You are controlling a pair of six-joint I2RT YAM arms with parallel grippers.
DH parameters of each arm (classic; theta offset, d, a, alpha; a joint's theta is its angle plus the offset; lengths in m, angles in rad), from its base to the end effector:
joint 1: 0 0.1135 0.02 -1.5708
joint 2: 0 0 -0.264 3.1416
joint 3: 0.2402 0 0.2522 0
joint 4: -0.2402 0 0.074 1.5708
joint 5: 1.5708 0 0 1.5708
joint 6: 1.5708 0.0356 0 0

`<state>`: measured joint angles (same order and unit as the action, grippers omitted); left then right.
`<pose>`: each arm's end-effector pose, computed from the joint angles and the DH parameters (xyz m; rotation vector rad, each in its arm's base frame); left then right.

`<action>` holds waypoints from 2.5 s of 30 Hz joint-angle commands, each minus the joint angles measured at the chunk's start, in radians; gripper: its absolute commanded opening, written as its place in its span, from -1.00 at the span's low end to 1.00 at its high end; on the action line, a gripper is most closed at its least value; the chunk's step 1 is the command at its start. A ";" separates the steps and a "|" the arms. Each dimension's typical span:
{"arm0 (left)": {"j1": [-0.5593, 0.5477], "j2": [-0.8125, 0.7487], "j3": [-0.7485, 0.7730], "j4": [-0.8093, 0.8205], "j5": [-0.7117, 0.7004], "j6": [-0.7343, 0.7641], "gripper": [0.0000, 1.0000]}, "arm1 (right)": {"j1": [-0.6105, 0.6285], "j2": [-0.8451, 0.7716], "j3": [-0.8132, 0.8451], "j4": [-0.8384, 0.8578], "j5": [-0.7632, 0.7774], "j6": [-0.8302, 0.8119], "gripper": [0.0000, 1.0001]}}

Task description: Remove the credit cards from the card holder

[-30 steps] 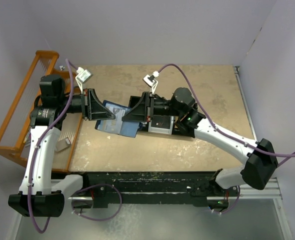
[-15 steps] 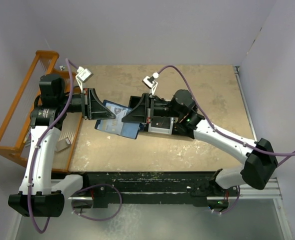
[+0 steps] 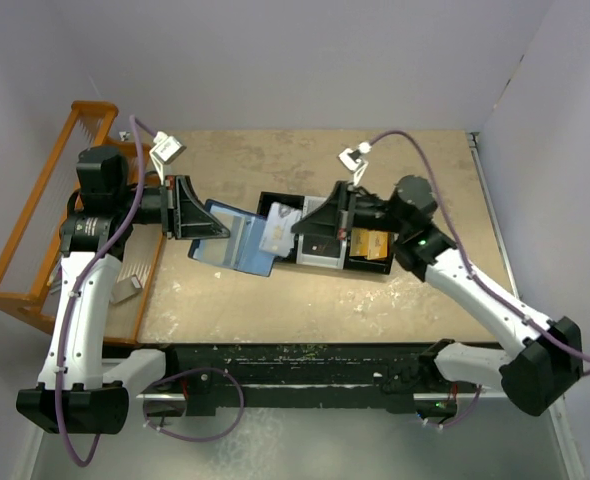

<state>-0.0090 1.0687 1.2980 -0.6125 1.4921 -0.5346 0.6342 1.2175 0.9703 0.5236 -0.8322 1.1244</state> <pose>0.1888 -0.0372 0.4303 0.5695 1.8740 -1.7806 0.2060 0.1842 0.3862 -0.4805 1.6463 1.9261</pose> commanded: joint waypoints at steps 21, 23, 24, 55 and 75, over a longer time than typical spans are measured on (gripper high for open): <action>-0.003 0.053 0.281 -0.533 -0.150 0.560 -0.72 | -0.152 0.555 0.356 -0.491 0.274 -0.478 -1.00; -0.003 0.056 0.282 -0.541 -0.142 0.565 -0.72 | -0.147 0.616 0.392 -0.497 0.303 -0.479 -1.00; -0.003 0.058 0.284 -0.547 -0.140 0.571 -0.72 | -0.144 0.641 0.405 -0.504 0.320 -0.483 -1.00; -0.003 0.105 0.367 -0.729 -0.136 0.762 -0.72 | -0.061 0.344 0.485 -0.780 0.482 -0.570 0.01; -0.003 0.128 0.348 -0.733 0.036 0.722 -0.69 | 0.222 0.069 0.323 -0.195 0.220 -0.279 0.85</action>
<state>-0.0090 1.1988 1.6287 -1.3548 1.4548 0.1951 0.8238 1.2716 1.2407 0.2840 -0.5728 0.8791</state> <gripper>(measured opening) 0.150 0.948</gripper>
